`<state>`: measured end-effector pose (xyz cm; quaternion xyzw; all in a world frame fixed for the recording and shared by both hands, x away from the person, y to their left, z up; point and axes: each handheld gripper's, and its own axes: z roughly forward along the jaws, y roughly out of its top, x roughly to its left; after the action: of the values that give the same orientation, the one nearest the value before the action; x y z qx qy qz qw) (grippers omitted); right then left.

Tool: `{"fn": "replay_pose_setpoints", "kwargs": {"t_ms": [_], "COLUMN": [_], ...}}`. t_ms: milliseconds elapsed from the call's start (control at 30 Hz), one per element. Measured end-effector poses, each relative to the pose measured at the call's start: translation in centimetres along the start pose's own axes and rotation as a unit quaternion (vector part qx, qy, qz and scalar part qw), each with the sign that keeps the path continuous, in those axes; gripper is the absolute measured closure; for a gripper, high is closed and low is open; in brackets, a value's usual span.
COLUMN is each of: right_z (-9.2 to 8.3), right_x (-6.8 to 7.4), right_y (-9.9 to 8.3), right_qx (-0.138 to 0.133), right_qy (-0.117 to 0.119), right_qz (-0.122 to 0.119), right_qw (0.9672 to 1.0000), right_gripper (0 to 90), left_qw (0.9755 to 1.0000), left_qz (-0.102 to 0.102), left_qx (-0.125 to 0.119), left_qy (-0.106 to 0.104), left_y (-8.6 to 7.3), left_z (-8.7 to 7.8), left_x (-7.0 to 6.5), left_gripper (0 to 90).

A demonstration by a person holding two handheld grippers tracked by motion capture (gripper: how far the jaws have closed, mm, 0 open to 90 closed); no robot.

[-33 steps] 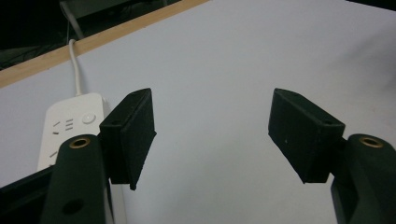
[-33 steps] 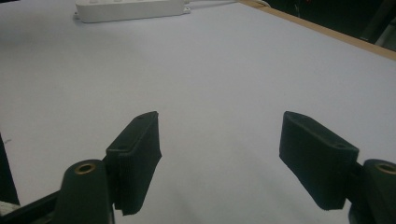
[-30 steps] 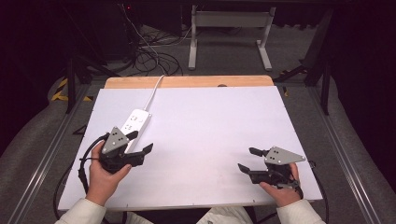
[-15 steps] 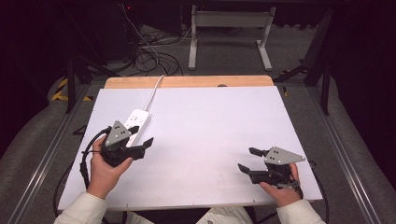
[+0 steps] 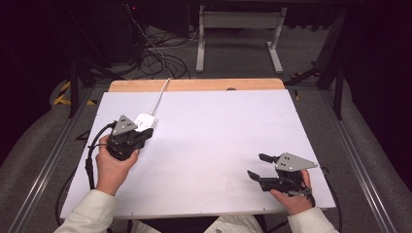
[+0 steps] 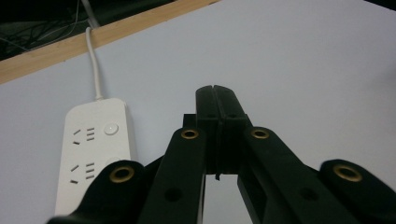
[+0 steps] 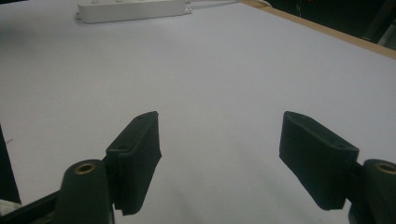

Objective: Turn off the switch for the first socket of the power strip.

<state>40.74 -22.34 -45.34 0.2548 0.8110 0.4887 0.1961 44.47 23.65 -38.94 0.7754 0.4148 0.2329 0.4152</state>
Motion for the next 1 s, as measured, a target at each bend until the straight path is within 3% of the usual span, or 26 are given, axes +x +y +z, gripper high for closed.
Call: {"fn": "replay_pose_setpoints", "kwargs": {"t_ms": [567, 1000], "right_z": [0.1, 0.1], "right_x": [0.0, 0.1], "right_y": [0.0, -0.1], "right_qx": [0.002, 0.005], "right_qy": [0.001, 0.003], "right_qz": [-0.001, 0.000], "right_qw": [1.0000, 1.0000], "right_gripper": [29.0, 29.1], "left_qw": [0.9985, 0.9944], "left_qz": [-0.029, -0.058], "left_qx": [0.031, 0.050], "left_qy": [0.035, 0.073], "left_y": [-0.2, -0.9], "left_z": [3.9, 6.3], "left_x": [3.2, 5.4], "left_gripper": [90.0, 90.0]}}
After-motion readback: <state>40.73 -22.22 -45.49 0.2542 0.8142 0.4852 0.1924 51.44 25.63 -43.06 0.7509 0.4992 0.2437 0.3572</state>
